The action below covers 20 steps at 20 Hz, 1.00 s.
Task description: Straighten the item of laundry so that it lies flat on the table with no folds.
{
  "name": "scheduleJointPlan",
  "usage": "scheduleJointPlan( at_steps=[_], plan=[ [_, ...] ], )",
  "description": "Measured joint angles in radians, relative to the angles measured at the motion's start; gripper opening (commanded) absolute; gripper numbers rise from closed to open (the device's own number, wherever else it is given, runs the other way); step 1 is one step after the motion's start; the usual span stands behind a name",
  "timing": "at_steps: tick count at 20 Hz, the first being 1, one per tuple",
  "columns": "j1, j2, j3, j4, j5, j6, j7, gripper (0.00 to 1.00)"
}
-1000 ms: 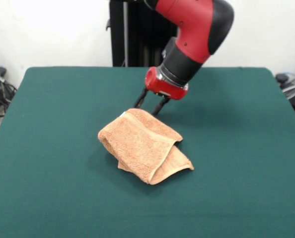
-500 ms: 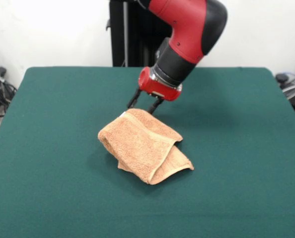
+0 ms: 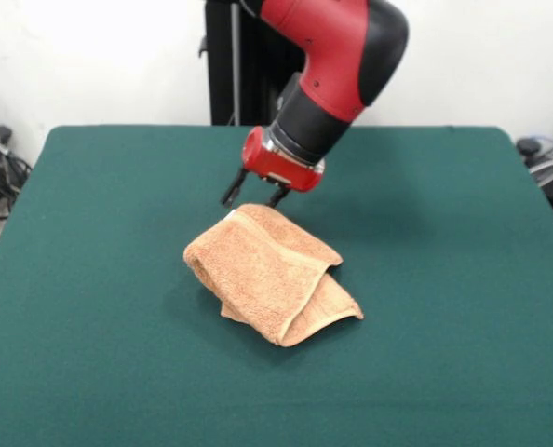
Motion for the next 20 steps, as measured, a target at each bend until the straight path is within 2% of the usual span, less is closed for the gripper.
scheduleJointPlan(
  at_steps=[8,17,20],
  plan=[
    [-0.037,-0.002,0.006,-0.004,-0.001,-0.012,0.000,1.00],
    [-0.193,-0.096,0.118,0.013,-0.067,0.022,0.000,1.00],
    [-0.220,-0.114,0.141,0.015,-0.074,0.041,0.000,1.00]
  ],
)
